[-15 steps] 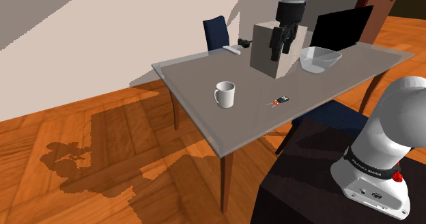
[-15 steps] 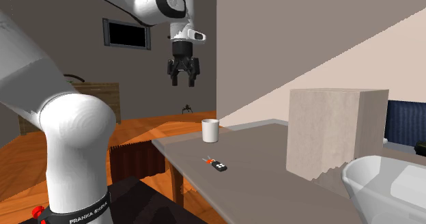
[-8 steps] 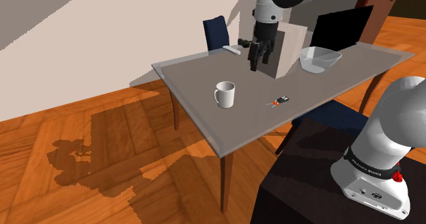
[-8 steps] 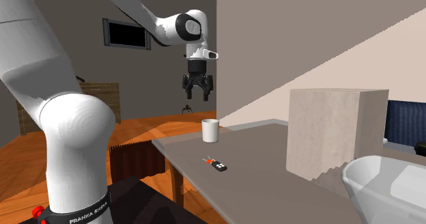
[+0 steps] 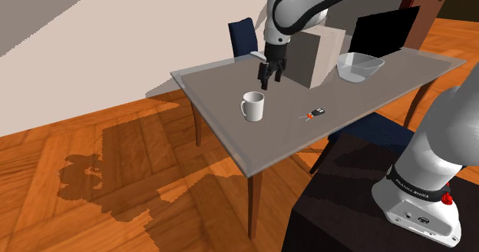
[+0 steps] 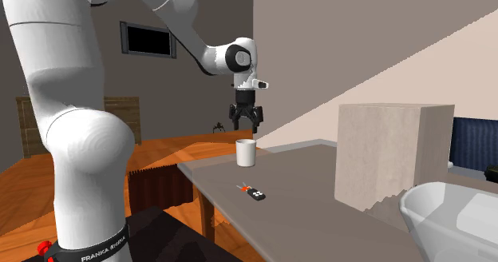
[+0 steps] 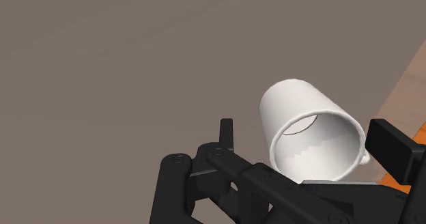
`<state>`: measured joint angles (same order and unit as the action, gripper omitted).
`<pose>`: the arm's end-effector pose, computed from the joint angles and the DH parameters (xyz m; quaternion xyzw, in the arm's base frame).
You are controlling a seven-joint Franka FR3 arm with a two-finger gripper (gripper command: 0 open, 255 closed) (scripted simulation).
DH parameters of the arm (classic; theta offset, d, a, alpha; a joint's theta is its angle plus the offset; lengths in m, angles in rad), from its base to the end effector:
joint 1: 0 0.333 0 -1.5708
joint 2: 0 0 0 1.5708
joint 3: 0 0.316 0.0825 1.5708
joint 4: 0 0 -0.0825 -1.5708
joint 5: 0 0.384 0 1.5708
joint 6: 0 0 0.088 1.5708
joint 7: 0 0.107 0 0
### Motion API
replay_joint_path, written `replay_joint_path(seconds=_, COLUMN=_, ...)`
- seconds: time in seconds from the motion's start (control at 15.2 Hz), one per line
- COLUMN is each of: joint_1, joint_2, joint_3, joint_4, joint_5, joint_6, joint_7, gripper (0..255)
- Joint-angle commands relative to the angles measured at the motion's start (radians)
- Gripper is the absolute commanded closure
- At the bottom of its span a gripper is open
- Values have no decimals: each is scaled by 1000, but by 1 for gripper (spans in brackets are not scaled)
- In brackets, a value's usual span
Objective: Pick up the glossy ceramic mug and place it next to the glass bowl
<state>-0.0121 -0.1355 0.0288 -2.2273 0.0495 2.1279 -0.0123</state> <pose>0.5049 0.0109 0.4339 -0.9996 -0.0017 -0.0180 0.0193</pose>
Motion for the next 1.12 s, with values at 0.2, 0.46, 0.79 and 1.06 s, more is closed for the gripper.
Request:
replay_joint_path(seconds=0.2, joint_1=-1, joint_2=192, joint_3=-1, joint_4=113, joint_5=1, joint_6=88, joint_7=-2, gripper=0)
replay_joint_path(seconds=0.46, joint_1=0, joint_2=223, joint_3=0, joint_4=104, joint_5=1, joint_6=129, joint_7=-2, gripper=0)
replay_joint_path(seconds=0.79, joint_1=1, joint_2=259, joint_3=1, joint_4=83, joint_5=2, joint_6=186, joint_7=-2, gripper=0)
replay_joint_path(seconds=1.06, joint_1=1, joint_2=259, joint_3=1, joint_4=83, joint_5=2, joint_6=186, joint_7=-2, gripper=0)
